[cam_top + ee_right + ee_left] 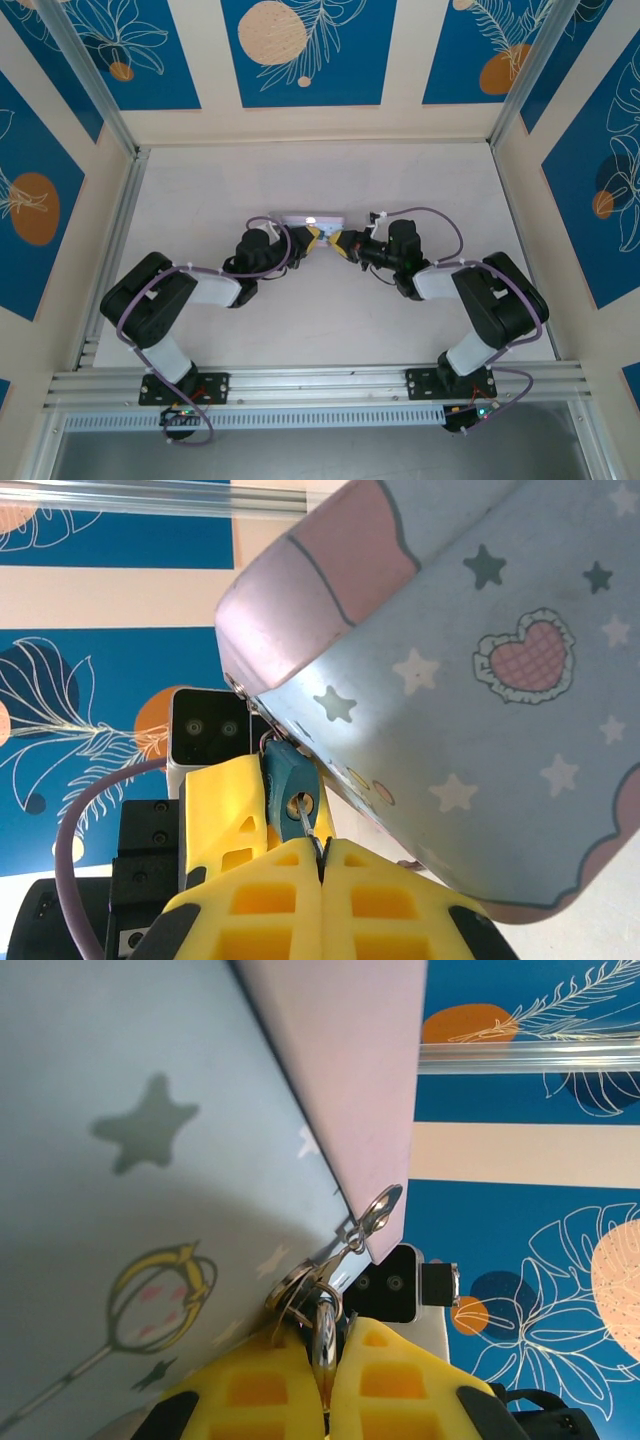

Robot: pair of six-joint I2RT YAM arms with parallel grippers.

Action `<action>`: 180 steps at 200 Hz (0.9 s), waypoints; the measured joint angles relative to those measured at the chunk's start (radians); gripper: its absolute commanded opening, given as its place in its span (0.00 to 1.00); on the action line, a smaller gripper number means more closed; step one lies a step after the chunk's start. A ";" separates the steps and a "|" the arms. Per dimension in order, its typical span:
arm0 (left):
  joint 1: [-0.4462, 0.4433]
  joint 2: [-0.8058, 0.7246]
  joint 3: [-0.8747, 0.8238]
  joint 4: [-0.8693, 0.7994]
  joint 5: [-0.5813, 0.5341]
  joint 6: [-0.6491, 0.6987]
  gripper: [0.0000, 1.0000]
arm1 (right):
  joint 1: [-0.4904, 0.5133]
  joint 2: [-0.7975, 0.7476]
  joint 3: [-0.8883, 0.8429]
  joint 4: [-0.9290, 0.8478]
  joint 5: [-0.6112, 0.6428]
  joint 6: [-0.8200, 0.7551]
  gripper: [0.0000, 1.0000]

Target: Unlock the padlock with the key

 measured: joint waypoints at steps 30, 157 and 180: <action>0.002 0.000 0.000 0.000 -0.012 0.000 0.00 | -0.003 0.025 0.025 0.005 -0.023 0.032 0.00; 0.010 -0.001 0.003 -0.002 -0.031 0.000 0.00 | -0.054 0.054 0.157 -0.205 -0.142 -0.122 0.00; 0.010 -0.001 0.003 -0.003 -0.027 0.000 0.00 | -0.058 0.054 0.163 -0.220 -0.156 -0.146 0.00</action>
